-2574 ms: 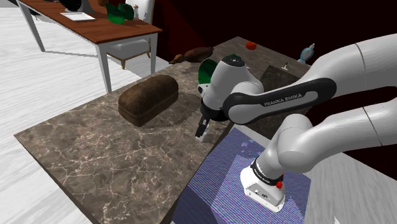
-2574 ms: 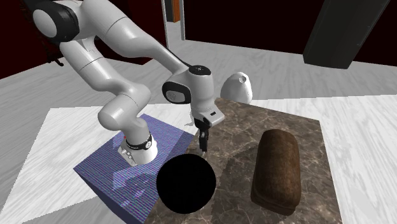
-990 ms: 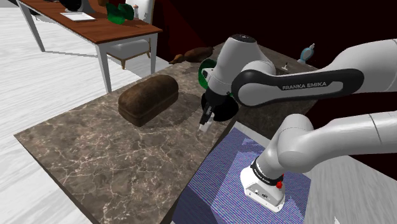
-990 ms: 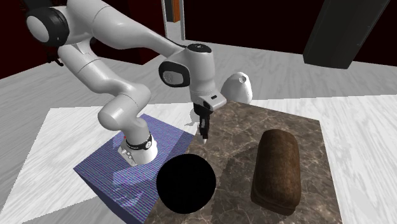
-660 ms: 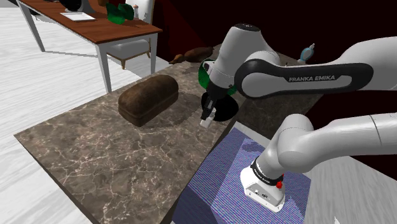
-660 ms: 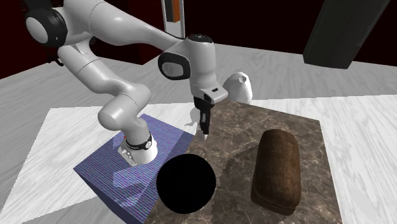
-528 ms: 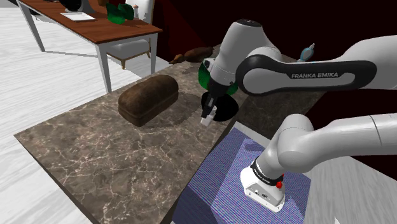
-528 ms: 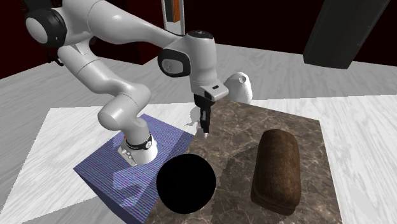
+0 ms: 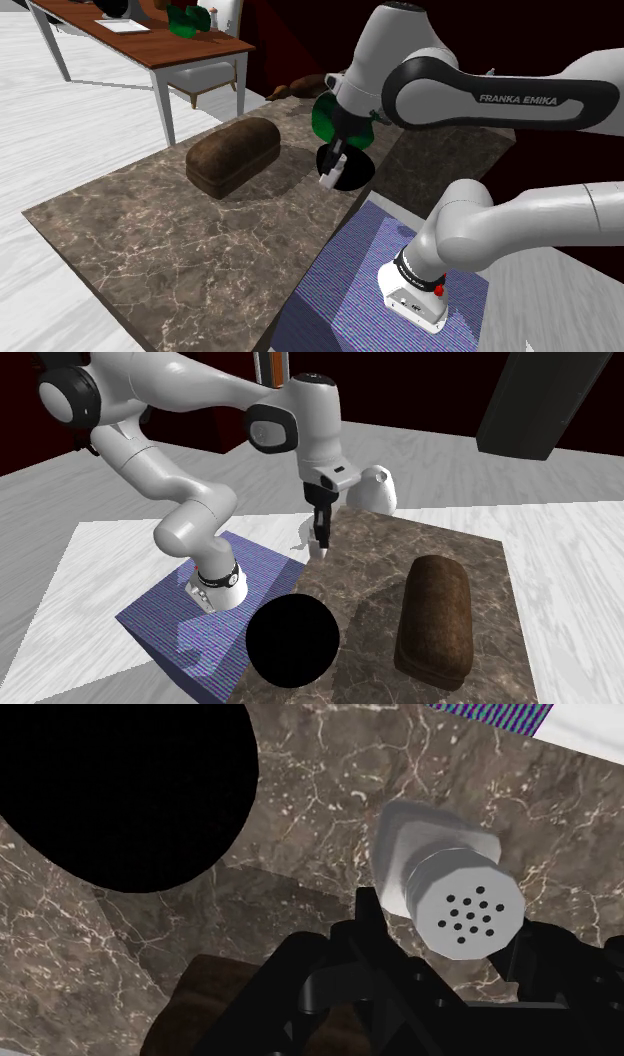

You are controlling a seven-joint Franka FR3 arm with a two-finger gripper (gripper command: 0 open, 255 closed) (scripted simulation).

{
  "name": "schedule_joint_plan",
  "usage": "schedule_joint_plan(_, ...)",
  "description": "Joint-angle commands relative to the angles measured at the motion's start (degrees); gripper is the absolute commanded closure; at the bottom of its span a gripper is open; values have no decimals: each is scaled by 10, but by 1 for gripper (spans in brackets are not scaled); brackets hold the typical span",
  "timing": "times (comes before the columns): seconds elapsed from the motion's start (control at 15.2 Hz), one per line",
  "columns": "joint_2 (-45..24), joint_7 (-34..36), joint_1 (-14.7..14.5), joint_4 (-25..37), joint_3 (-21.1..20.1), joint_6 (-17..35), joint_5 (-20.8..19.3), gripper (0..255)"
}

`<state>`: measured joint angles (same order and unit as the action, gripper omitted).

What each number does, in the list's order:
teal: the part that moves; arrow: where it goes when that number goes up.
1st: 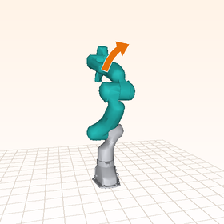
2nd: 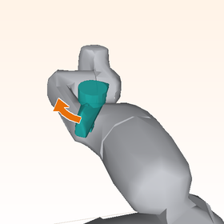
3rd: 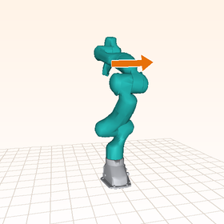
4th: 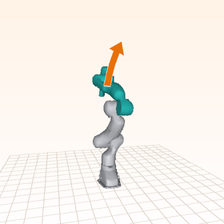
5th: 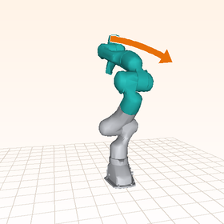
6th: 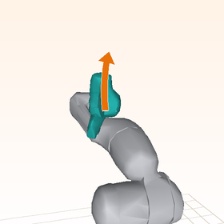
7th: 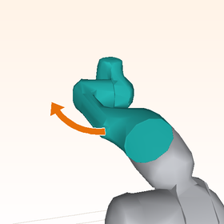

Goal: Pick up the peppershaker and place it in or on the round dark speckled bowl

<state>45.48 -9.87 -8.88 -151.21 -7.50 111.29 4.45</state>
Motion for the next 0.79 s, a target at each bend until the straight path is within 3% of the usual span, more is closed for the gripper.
schedule_joint_plan(0.0,0,-1,1,16,2,-16,-2,255)
schedule_joint_plan(0.2,1,-1,2,35,3,-36,-3,255)
schedule_joint_plan(0.73,-21,-115,55,58,108,-37,-67,255)
